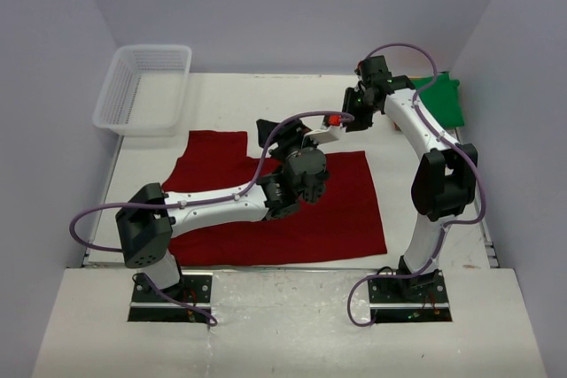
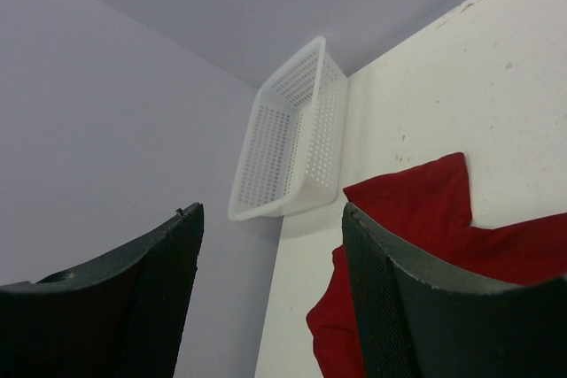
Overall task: Fold and stack the t-shirts
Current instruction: Grap the side of the flattened tshirt furthest away from the robot with both arms
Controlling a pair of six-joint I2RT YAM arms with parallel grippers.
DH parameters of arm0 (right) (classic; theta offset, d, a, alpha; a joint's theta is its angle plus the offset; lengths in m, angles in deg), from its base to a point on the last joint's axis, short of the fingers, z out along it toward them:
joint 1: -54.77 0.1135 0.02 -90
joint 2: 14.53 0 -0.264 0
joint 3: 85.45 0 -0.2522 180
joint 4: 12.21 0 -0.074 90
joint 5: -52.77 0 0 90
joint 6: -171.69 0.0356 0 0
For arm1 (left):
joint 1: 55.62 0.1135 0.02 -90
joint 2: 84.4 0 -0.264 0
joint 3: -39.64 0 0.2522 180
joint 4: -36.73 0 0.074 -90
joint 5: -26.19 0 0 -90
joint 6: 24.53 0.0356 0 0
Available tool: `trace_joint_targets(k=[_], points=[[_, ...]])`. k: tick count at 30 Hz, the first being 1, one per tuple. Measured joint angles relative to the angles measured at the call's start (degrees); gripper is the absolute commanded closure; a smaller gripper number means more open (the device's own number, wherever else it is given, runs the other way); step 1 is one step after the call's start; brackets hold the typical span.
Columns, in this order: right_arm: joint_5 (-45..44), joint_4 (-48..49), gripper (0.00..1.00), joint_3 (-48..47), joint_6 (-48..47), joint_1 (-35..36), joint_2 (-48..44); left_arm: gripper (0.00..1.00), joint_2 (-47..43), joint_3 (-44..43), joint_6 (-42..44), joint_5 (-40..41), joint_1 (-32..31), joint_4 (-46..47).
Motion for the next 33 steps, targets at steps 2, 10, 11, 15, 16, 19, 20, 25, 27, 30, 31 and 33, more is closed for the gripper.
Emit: trace_joint_targets(k=[2,10,11,15,16,19,20,25,27,30,31,33], points=[[0.0,0.0,0.66,0.0,-0.02,0.0,0.0,0.35,0.0,0.0,0.61,0.24,-0.11,0.39],[0.0,0.0,0.65,0.0,-0.44,0.07,0.0,0.35,0.72,0.0,2.38,0.59,-0.83,1.36],[0.0,0.0,0.65,0.0,-0.46,0.09,0.0,0.35,0.83,0.0,2.47,0.61,-0.83,1.36],[0.0,0.0,0.65,0.0,-0.61,0.11,0.0,0.34,1.05,0.0,2.58,0.72,-0.85,1.36],[0.0,0.0,0.65,0.0,-0.61,0.11,0.0,0.34,1.07,0.0,2.6,0.72,-0.85,1.44],[0.0,0.0,0.65,0.0,-0.61,0.11,0.0,0.34,1.14,0.0,2.62,0.74,-0.92,1.75],[0.0,0.0,0.65,0.0,-0.61,0.11,0.0,0.34,1.16,0.02,2.64,0.74,-0.94,1.75],[0.02,0.0,0.65,0.0,-0.66,0.2,0.0,0.34,1.36,0.07,2.64,0.74,-1.07,1.97],[0.0,0.0,0.64,0.0,-0.66,0.28,0.0,0.34,1.44,0.09,2.67,0.74,-1.07,2.05],[0.02,0.0,0.64,0.0,-0.68,0.39,0.0,0.34,1.51,0.15,2.67,0.74,-1.07,2.1],[0.02,0.0,0.64,0.0,-0.7,0.46,0.0,0.34,1.53,0.15,2.67,0.74,-1.07,2.1],[0.02,0.0,0.64,0.0,-0.79,0.5,0.0,0.34,1.57,0.15,2.67,0.74,-1.07,2.1]])
